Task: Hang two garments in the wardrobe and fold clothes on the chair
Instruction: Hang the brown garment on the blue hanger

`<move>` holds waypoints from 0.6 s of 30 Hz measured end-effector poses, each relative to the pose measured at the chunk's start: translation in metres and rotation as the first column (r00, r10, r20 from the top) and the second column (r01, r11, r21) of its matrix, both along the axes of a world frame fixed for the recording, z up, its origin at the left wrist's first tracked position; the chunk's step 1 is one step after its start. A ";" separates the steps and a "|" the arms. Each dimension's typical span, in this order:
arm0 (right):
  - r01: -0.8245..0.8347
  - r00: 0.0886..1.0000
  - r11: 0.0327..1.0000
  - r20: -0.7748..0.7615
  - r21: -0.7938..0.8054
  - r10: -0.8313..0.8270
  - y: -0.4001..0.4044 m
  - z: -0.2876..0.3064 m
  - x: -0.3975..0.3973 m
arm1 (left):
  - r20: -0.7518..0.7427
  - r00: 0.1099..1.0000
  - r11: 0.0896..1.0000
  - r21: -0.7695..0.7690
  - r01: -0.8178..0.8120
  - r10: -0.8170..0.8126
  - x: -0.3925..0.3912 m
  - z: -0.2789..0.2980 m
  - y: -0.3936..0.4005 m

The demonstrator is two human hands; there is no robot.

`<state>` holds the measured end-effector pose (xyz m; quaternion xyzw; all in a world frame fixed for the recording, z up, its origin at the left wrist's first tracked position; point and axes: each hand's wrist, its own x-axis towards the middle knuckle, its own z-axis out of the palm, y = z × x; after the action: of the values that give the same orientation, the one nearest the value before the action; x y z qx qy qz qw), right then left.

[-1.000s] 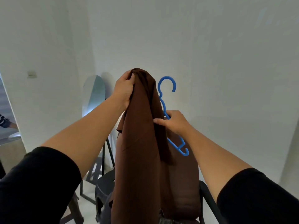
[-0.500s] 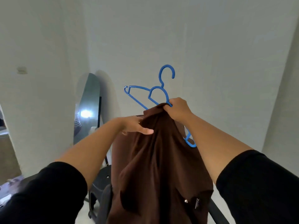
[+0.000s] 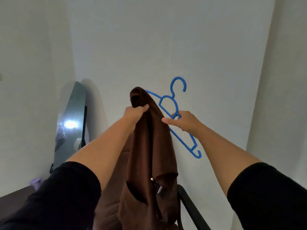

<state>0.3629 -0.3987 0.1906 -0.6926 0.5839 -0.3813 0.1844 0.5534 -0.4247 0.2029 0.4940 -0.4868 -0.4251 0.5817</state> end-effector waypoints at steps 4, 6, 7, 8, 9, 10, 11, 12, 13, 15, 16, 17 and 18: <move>-0.028 0.999 0.993 0.031 0.117 0.025 -0.004 -0.030 -0.019 | -0.200 0.978 0.997 -0.065 0.036 -0.049 -0.004 0.035 -0.006; -0.067 0.996 0.986 0.067 0.150 0.057 -0.006 -0.038 -0.017 | -0.260 0.964 0.994 -0.103 0.034 -0.060 -0.005 0.049 -0.004; -0.084 0.994 0.985 0.087 0.148 0.072 -0.007 -0.039 -0.014 | -0.287 0.955 0.992 -0.119 0.034 -0.067 -0.005 0.054 -0.004; -0.099 0.991 0.986 0.099 0.137 0.086 -0.008 -0.039 -0.011 | -0.313 0.947 0.991 -0.132 0.028 -0.068 -0.005 0.058 -0.004; -0.110 0.990 0.987 0.098 0.114 0.099 -0.010 -0.039 -0.007 | -0.341 0.938 0.990 -0.142 0.020 -0.068 -0.004 0.060 -0.004; -0.111 0.991 0.991 0.086 0.081 0.104 -0.012 -0.038 -0.003 | -0.365 0.929 0.989 -0.150 0.012 -0.067 -0.004 0.059 -0.004; -0.107 0.992 0.993 0.074 0.043 0.104 -0.014 -0.036 0.001 | -0.384 0.921 0.988 -0.157 0.004 -0.065 -0.004 0.058 -0.005; -0.102 0.993 0.995 0.066 0.008 0.101 -0.016 -0.035 0.004 | -0.393 0.918 0.988 -0.156 -0.003 -0.059 -0.003 0.055 -0.005; -0.101 0.993 0.995 0.061 -0.022 0.102 -0.017 -0.034 0.007 | -0.397 0.916 0.988 -0.153 -0.008 -0.054 -0.002 0.051 -0.005; -0.102 0.994 0.994 0.043 -0.045 0.104 -0.021 -0.035 0.010 | -0.406 0.913 0.990 -0.140 -0.029 -0.031 0.002 0.045 -0.007; -0.104 0.994 0.994 0.035 -0.039 0.106 -0.022 -0.036 0.012 | -0.420 0.907 0.990 -0.132 -0.038 -0.022 0.005 0.043 -0.008; -0.111 0.993 0.994 0.042 -0.013 0.112 -0.023 -0.037 0.013 | -0.436 0.900 0.991 -0.129 -0.041 -0.019 0.008 0.041 -0.009; -0.126 0.990 0.991 0.076 0.045 0.123 -0.023 -0.038 0.015 | -0.453 0.892 0.991 -0.127 -0.048 -0.015 0.011 0.040 -0.011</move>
<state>0.3783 -0.4213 0.1529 -0.7084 0.5417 -0.3795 0.2463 0.5642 -0.4354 0.2431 0.3451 -0.3615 -0.4895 0.7146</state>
